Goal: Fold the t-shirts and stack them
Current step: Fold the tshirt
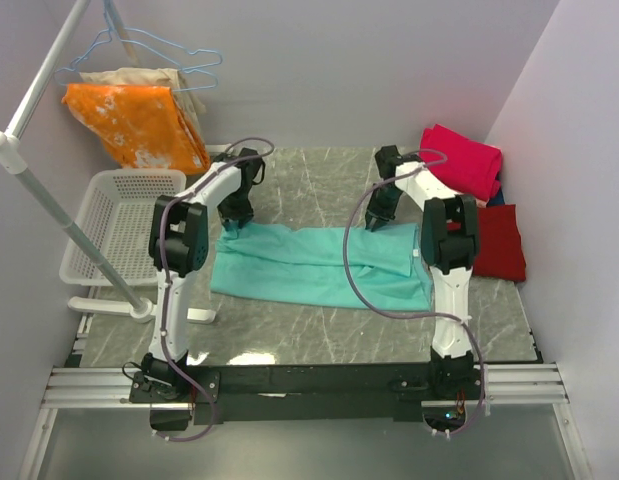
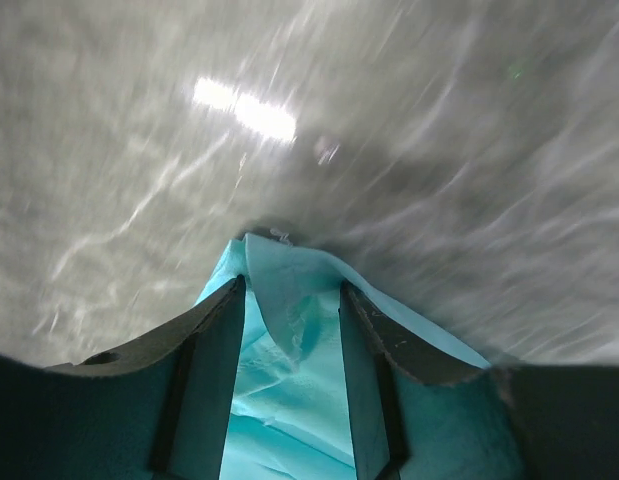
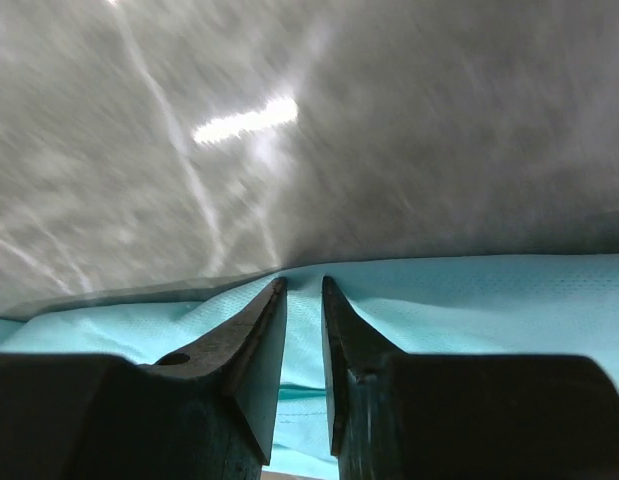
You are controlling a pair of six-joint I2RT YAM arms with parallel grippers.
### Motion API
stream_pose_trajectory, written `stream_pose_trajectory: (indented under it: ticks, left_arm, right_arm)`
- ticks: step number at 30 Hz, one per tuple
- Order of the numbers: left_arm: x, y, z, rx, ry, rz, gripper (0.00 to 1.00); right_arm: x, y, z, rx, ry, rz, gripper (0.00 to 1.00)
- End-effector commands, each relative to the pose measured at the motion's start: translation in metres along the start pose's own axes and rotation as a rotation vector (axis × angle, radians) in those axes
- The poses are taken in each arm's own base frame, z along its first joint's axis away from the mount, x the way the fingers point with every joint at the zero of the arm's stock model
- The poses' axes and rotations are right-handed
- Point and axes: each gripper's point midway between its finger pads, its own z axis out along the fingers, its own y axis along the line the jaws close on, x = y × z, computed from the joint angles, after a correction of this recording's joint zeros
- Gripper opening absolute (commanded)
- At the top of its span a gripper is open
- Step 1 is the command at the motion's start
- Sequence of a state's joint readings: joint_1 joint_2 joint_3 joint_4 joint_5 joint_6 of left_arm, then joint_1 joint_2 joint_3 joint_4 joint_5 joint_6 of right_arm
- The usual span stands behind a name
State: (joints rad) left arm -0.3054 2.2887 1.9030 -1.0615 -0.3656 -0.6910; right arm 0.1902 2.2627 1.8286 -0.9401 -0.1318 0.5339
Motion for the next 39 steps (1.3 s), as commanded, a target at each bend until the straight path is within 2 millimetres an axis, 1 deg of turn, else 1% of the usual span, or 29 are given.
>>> stream_pose_trajectory:
  ticks: [1, 2, 3, 4, 5, 6, 8, 11, 12, 13, 14, 15, 16, 17, 18, 19, 21, 22, 23, 27, 28, 30, 31, 33, 34, 35, 37, 39]
  left_arm:
    - [-0.028, -0.002, 0.002, -0.001, -0.036, -0.015, 0.48]
    - [-0.031, -0.002, 0.005, 0.001, -0.035, -0.020, 0.48]
    - [-0.032, -0.003, 0.010, 0.001, -0.032, -0.021, 0.48]
    - [-0.035, -0.005, 0.011, 0.007, -0.040, -0.025, 0.48]
    - [-0.038, -0.004, 0.014, 0.010, -0.041, -0.031, 0.48]
    - [-0.042, -0.007, 0.015, 0.021, -0.055, -0.035, 0.48]
    - [-0.048, -0.005, 0.019, 0.026, -0.076, -0.036, 0.49]
    - [-0.060, -0.002, 0.012, 0.049, -0.099, -0.059, 0.48]
    - [-0.066, 0.001, 0.000, 0.061, -0.122, -0.068, 0.48]
    - [-0.066, 0.003, -0.004, 0.066, -0.133, -0.069, 0.48]
    - [-0.069, 0.005, -0.011, 0.077, -0.150, -0.072, 0.48]
    - [-0.075, 0.007, -0.029, 0.110, -0.185, -0.088, 0.49]
    - [-0.069, 0.010, -0.030, 0.112, -0.179, -0.086, 0.49]
    - [-0.072, 0.010, -0.036, 0.135, -0.201, -0.092, 0.49]
    - [-0.074, 0.013, -0.048, 0.153, -0.221, -0.100, 0.50]
    - [-0.067, 0.014, -0.047, 0.157, -0.202, -0.094, 0.49]
    - [-0.061, 0.019, -0.052, 0.156, -0.192, -0.089, 0.49]
    - [-0.053, 0.022, -0.049, 0.151, -0.174, -0.079, 0.49]
    - [-0.049, 0.024, -0.050, 0.148, -0.167, -0.070, 0.49]
    - [-0.027, 0.033, -0.032, 0.092, -0.093, -0.015, 0.49]
    - [-0.024, 0.033, -0.029, 0.090, -0.083, -0.006, 0.49]
    - [-0.019, 0.031, -0.023, 0.094, -0.070, 0.015, 0.47]
    - [-0.018, 0.028, -0.022, 0.110, -0.065, 0.019, 0.47]
    - [-0.016, 0.016, -0.025, 0.177, -0.055, 0.026, 0.47]
    - [-0.020, 0.011, -0.027, 0.205, -0.068, 0.018, 0.47]
    - [-0.020, 0.004, -0.030, 0.245, -0.062, 0.018, 0.46]
    - [-0.026, -0.002, -0.034, 0.273, -0.080, 0.005, 0.46]
    - [-0.030, -0.005, -0.039, 0.291, -0.093, -0.004, 0.45]
  right_arm:
    - [-0.020, 0.007, -0.001, 0.002, -0.011, 0.004, 0.28]
    - [-0.031, 0.010, -0.002, -0.005, -0.029, 0.006, 0.28]
    - [-0.033, 0.010, -0.003, 0.000, -0.029, 0.011, 0.28]
    - [-0.038, 0.010, -0.004, -0.002, -0.033, 0.015, 0.28]
    - [-0.047, 0.011, -0.006, -0.010, -0.051, 0.021, 0.27]
    - [-0.050, 0.011, -0.007, -0.007, -0.057, 0.022, 0.27]
    - [-0.061, 0.007, -0.010, -0.003, -0.084, 0.036, 0.27]
    - [-0.068, 0.005, -0.018, -0.006, -0.113, 0.038, 0.27]
    - [-0.068, 0.005, -0.020, -0.006, -0.122, 0.033, 0.27]
    - [-0.069, 0.005, -0.024, -0.007, -0.134, 0.028, 0.27]
    - [-0.066, 0.003, -0.029, -0.006, -0.140, 0.023, 0.27]
    - [-0.068, 0.003, -0.031, -0.008, -0.154, 0.024, 0.27]
    - [-0.069, 0.004, -0.040, -0.016, -0.176, 0.021, 0.27]
    - [-0.065, 0.000, -0.038, -0.007, -0.170, 0.020, 0.27]
    - [-0.065, 0.000, -0.041, -0.009, -0.180, 0.018, 0.27]
    - [-0.065, 0.000, -0.046, -0.011, -0.186, 0.015, 0.27]
    - [-0.062, -0.002, -0.047, -0.006, -0.184, 0.013, 0.27]
    - [-0.062, -0.002, -0.050, -0.007, -0.189, 0.009, 0.27]
    - [-0.061, -0.002, -0.050, -0.006, -0.187, 0.009, 0.27]
    - [-0.052, -0.004, -0.051, -0.013, -0.172, 0.001, 0.27]
    - [-0.046, -0.004, -0.050, -0.019, -0.156, -0.003, 0.27]
    - [-0.037, 0.000, -0.048, -0.027, -0.141, -0.026, 0.28]
    - [-0.031, 0.000, -0.047, -0.029, -0.127, -0.035, 0.28]
    - [-0.020, 0.006, -0.045, -0.029, -0.113, -0.065, 0.28]
    - [-0.011, 0.005, -0.042, -0.023, -0.096, -0.074, 0.28]
    - [-0.005, 0.010, -0.040, -0.027, -0.092, -0.091, 0.28]
    - [0.005, 0.010, -0.034, -0.028, -0.071, -0.097, 0.28]
    - [0.015, 0.015, -0.029, -0.033, -0.053, -0.116, 0.28]
